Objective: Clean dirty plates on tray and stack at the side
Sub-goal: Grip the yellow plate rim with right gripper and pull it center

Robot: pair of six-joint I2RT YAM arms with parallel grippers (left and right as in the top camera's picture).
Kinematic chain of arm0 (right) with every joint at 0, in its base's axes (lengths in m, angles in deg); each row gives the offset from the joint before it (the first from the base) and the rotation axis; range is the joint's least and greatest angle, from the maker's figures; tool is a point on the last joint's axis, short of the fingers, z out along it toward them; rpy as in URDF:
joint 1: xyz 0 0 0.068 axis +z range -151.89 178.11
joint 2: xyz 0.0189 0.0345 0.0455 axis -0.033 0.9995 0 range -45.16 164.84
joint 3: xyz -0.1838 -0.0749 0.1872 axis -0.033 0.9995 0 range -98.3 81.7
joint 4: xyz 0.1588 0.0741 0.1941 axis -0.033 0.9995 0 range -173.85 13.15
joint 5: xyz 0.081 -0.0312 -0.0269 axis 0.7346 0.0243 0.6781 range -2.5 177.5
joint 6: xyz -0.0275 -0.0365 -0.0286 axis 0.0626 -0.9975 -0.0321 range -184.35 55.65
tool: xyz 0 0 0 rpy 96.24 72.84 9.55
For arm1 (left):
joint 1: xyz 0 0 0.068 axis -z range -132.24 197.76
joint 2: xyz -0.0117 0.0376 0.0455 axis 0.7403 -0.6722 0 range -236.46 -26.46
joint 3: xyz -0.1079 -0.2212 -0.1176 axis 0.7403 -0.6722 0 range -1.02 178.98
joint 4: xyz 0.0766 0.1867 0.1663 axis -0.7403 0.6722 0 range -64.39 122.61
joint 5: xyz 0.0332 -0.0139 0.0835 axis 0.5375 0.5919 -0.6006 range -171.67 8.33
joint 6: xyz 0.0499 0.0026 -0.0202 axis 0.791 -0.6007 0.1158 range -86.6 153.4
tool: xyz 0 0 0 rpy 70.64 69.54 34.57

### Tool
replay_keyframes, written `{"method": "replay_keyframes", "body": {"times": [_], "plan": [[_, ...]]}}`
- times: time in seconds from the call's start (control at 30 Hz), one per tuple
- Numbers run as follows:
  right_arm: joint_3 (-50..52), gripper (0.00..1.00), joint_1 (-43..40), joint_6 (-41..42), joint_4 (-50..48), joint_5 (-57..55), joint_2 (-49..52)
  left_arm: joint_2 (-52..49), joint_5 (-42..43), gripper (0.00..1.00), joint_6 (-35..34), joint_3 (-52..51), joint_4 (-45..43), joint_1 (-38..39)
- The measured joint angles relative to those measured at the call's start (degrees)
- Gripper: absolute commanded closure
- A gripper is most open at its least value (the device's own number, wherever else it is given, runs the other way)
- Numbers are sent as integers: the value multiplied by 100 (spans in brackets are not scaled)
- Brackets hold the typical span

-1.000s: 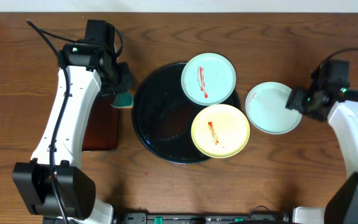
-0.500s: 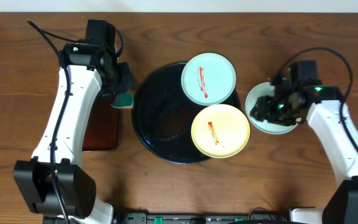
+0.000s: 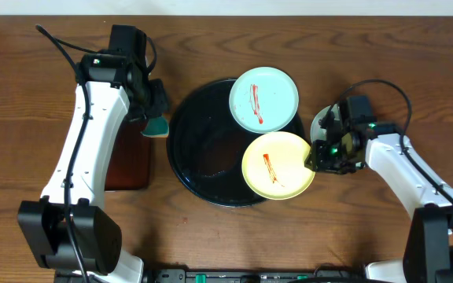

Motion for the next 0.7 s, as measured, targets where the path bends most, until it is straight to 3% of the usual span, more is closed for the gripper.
{"method": "replay_keyframes", "body": {"times": [0.2,0.5,0.7], "plan": [[186,99,103,59,-328,-66,101,0,0,93,0,0,0,0],[52,99,271,186,-160,33,103,-2,0,93,0,0,-2,0],[-96,99,1056,1091,-1108,87,105,-2,0,93,0,0,-2,0]]}}
